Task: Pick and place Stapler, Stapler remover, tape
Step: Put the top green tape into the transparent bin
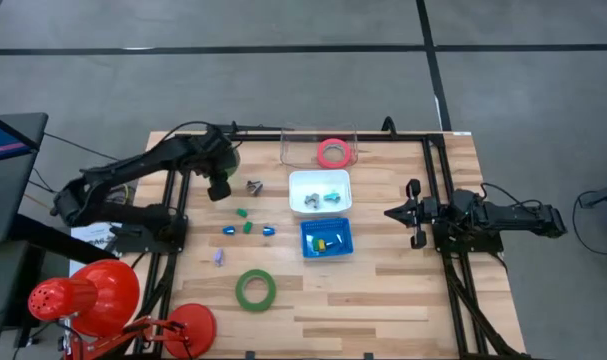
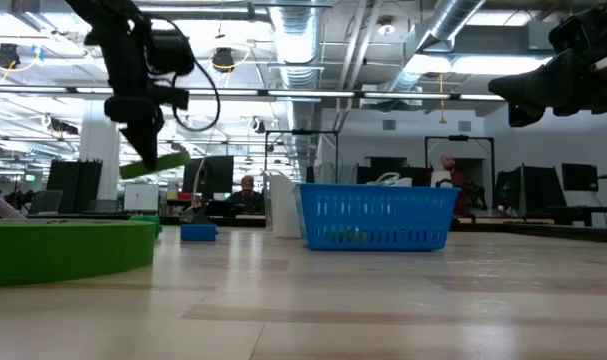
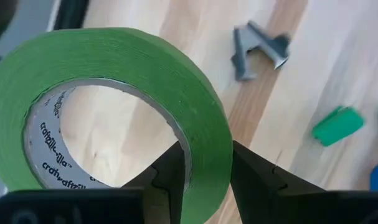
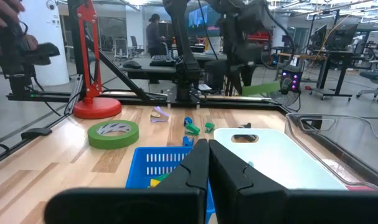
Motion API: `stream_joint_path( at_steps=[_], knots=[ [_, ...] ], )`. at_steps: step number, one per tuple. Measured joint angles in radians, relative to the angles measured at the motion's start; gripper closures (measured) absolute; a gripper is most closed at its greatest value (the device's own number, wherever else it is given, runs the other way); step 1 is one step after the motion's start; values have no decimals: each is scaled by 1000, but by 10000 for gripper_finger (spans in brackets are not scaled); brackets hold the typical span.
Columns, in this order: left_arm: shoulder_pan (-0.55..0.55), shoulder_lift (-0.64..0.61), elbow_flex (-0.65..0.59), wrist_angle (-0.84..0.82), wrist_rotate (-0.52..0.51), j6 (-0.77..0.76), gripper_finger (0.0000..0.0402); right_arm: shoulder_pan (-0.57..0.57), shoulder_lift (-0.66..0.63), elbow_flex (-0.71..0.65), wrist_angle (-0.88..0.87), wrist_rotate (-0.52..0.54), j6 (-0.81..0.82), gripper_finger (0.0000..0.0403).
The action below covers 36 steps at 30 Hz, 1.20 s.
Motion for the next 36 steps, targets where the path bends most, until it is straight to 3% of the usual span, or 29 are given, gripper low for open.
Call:
stream_joint_path(
  at_steps=[17, 36],
  knots=[
    [-117, 19, 221, 43, 1, 13, 302, 0, 0, 0, 0, 0, 0, 402],
    [-206, 175, 272, 449, 6, 170, 302, 0, 0, 0, 0, 0, 0, 402]
  ],
)
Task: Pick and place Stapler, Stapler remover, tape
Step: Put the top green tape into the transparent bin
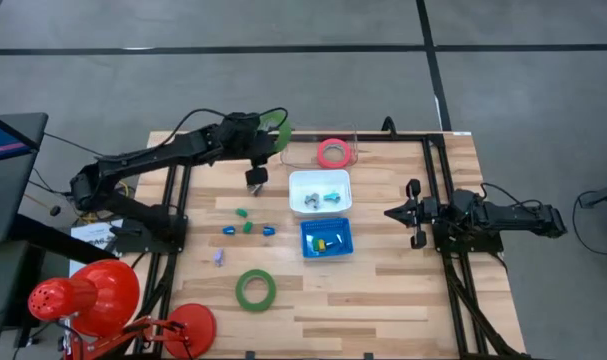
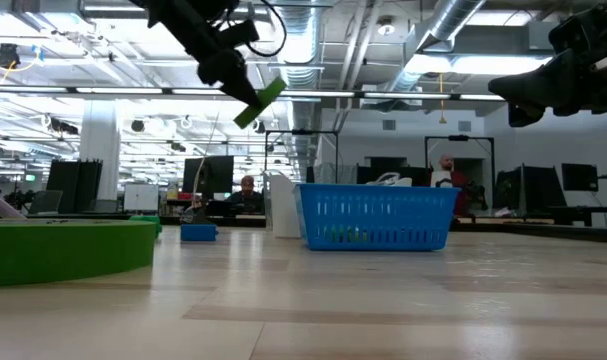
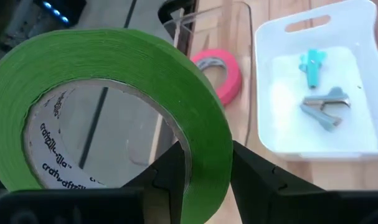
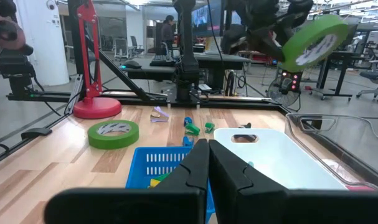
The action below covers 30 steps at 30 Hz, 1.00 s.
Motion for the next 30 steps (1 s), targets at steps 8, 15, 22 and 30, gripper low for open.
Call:
stream_joint_path(
  at_steps=[8, 15, 22, 30],
  knots=[
    [-10, 74, 71, 59, 5, -2, 302, 0, 0, 0, 0, 0, 0, 402],
    [-8, 140, 218, 60, 20, -4, 302, 0, 0, 0, 0, 0, 0, 402],
    [-8, 200, 302, 57, 26, -5, 302, 0, 0, 0, 0, 0, 0, 402],
    [-7, 268, 304, 53, 77, -41, 302, 0, 0, 0, 0, 0, 0, 402]
  ],
)
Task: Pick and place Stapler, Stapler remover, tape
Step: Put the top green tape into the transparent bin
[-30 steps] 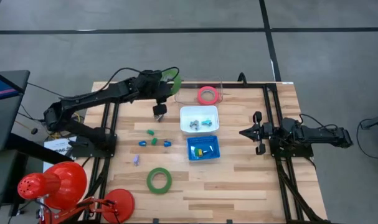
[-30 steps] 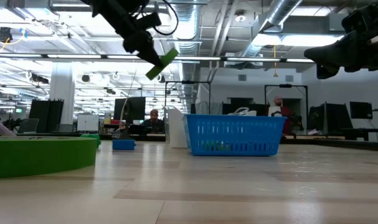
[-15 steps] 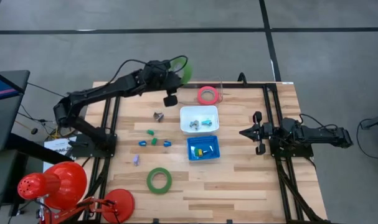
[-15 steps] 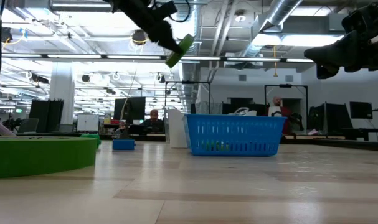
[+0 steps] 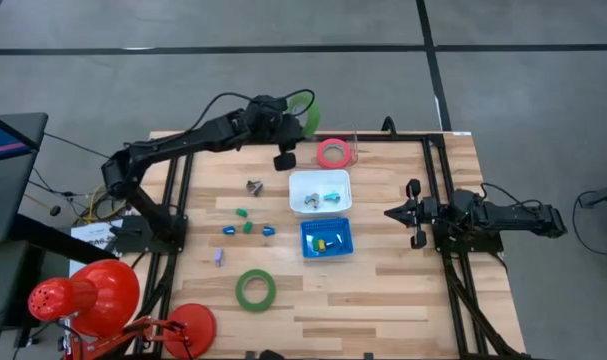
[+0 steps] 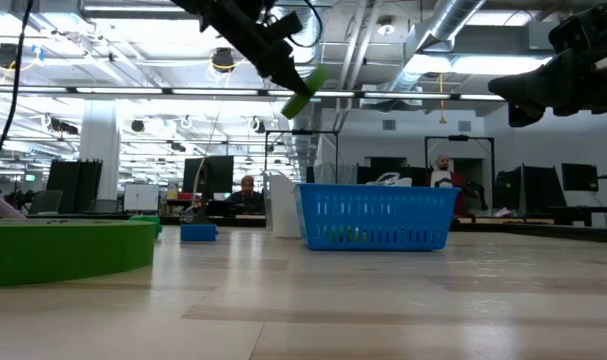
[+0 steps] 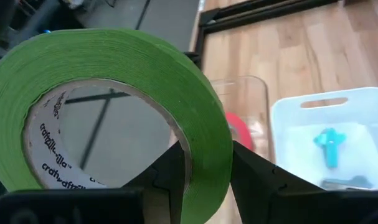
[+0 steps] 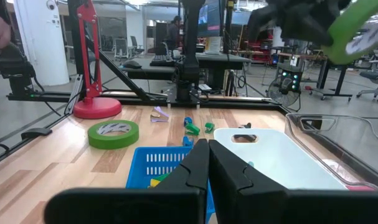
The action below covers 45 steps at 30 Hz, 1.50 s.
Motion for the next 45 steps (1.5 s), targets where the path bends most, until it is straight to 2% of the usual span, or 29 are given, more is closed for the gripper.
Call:
stream_joint_path(
  at_steps=[23, 31, 38, 45],
  knots=[
    [38, 240, 0, -9, 57, -50, 302, 0, 0, 0, 0, 0, 0, 402],
    [38, 257, -2, -22, 83, -76, 302, 0, 0, 0, 0, 0, 0, 402],
    [43, 251, -2, -61, 50, -169, 302, 0, 0, 0, 0, 0, 0, 402],
    [43, 251, -2, -71, 49, -177, 302, 0, 0, 0, 0, 0, 0, 402]
  ],
)
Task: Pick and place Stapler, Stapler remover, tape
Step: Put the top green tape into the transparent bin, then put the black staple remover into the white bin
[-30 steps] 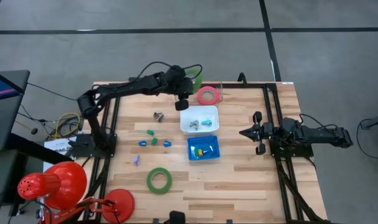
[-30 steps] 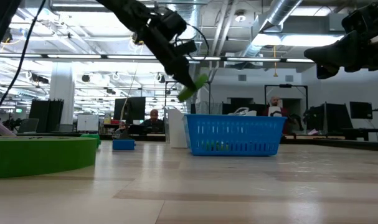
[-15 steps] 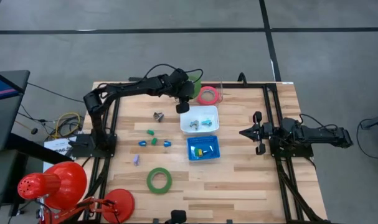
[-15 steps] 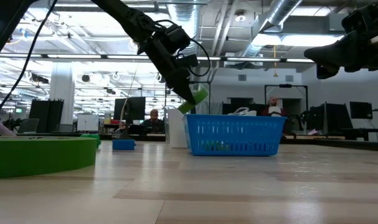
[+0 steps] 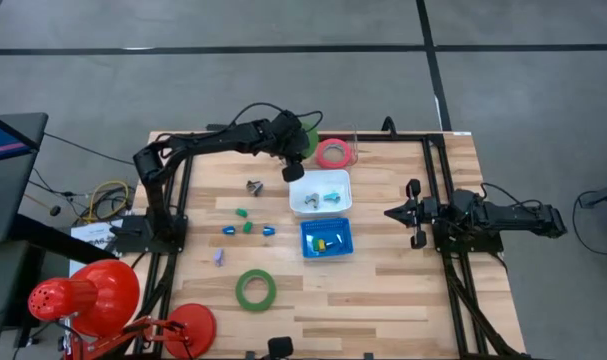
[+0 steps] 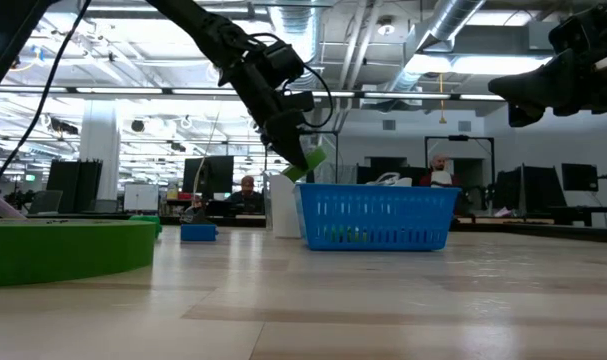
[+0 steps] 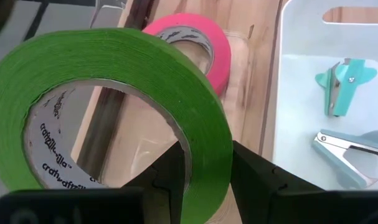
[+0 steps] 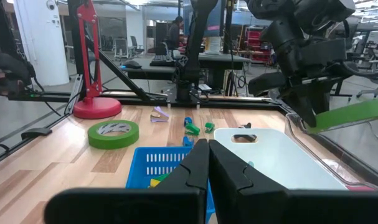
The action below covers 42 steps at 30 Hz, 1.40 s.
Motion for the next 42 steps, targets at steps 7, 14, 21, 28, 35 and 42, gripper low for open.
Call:
stream_joint_path(
  at_steps=[7, 14, 21, 28, 35, 42],
  knots=[
    [-2, 0, 0, 0, 19, 6, 298, 0, 0, 0, 0, 0, 0, 402],
    [-8, -1, 0, 2, 37, 7, 230, 0, 0, 0, 0, 0, 0, 402],
    [-11, -1, 0, 1, 36, 7, 141, 0, 0, 0, 0, 0, 0, 402],
    [-15, -18, 0, -9, 27, 12, 109, 0, 0, 0, 0, 0, 0, 402],
    [-18, -113, 0, -58, 26, 8, 108, 0, 0, 0, 0, 0, 0, 402],
    [-14, -212, -53, -129, 26, 7, 108, 0, 0, 0, 0, 0, 0, 402]
  ],
)
